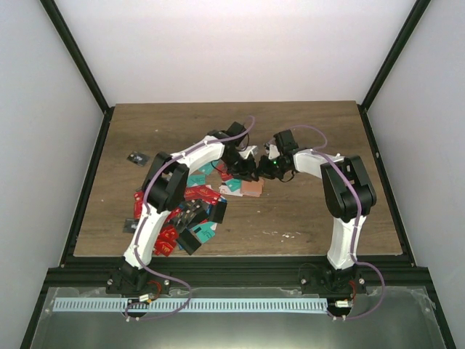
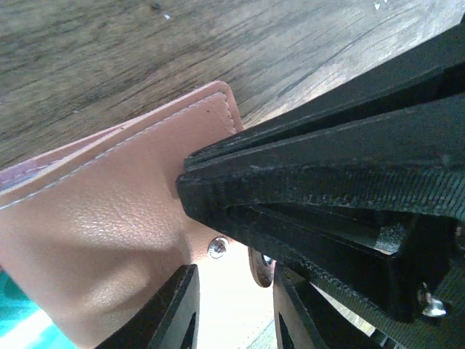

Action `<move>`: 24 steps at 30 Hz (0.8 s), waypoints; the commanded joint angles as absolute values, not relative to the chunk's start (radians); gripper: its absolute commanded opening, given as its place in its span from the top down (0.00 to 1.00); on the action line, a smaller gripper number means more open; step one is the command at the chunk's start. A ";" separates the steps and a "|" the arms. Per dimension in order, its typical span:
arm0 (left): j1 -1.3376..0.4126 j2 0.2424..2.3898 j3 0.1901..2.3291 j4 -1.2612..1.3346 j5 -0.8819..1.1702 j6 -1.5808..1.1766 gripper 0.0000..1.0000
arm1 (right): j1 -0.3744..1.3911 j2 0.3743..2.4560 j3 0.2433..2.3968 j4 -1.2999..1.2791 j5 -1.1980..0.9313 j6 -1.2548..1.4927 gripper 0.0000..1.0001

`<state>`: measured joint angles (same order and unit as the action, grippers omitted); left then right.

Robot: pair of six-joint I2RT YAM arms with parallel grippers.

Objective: Put the credit cards into the card holder
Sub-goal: Close the card holder at the center of the board.

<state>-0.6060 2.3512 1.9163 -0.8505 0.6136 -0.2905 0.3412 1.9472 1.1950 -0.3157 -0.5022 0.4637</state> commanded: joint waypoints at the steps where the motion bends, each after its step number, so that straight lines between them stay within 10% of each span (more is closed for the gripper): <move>1: -0.635 2.381 1.937 -0.826 0.630 -0.284 0.70 | 0.344 1.953 1.162 -0.370 -0.491 0.451 0.93; 9: -0.635 2.375 1.943 -0.815 0.621 -0.297 0.85 | 0.345 1.943 1.139 -0.360 -0.496 0.453 0.94; 24: -0.634 2.321 1.946 -0.826 0.545 -0.310 0.72 | 0.344 1.934 1.131 -0.364 -0.493 0.449 0.96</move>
<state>-0.6312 2.3531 1.9224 -0.8631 0.5896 -0.3046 0.3351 1.9331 1.1625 -0.2821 -0.5110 0.4633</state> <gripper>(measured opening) 0.306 0.043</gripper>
